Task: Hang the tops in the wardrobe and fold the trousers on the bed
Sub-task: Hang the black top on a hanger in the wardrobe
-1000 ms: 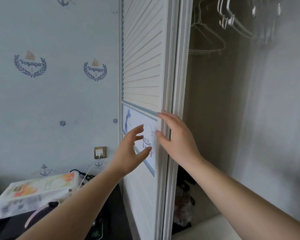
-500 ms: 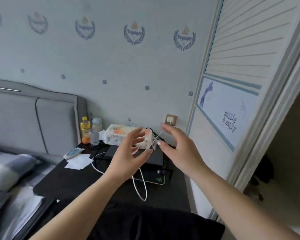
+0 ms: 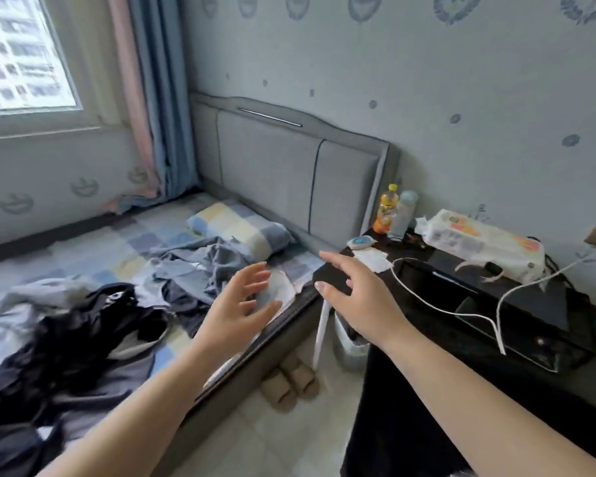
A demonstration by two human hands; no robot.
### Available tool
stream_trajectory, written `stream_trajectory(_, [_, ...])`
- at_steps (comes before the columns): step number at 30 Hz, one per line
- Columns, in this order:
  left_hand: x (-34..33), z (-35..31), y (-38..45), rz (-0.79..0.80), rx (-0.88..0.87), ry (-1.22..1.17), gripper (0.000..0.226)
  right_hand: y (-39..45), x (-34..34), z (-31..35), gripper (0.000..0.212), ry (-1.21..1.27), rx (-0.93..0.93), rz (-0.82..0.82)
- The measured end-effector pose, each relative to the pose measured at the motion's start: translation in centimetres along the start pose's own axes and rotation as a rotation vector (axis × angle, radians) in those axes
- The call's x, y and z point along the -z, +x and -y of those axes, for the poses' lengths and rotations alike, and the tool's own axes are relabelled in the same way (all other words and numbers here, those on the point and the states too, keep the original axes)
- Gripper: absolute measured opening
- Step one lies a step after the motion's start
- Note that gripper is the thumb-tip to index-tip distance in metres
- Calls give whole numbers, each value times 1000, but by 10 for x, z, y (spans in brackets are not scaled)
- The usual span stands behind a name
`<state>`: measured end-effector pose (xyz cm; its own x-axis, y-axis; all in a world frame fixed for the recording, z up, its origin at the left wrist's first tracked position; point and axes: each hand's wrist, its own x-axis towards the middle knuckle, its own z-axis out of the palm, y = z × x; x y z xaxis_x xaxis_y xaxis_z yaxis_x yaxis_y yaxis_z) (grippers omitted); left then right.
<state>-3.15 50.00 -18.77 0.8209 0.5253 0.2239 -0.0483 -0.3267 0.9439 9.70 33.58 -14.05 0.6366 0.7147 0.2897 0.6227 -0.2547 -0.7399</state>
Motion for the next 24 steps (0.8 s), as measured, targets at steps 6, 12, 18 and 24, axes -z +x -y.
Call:
stream_trajectory(6, [146,51,-55,-185,139,100,53,30,-140,57,42,96,65,198])
stream_trajectory(12, [231,92,-115,-356,260,126,43,46,-243,98,41,158,97,415])
stream_trajectory(18, [293,137,-148,-524,382,153,38,75,-330,122,44,165,125,603])
stream_trajectory(24, [344,191,-138,-600,496,140,36,126,-414,117,40,202,94,688])
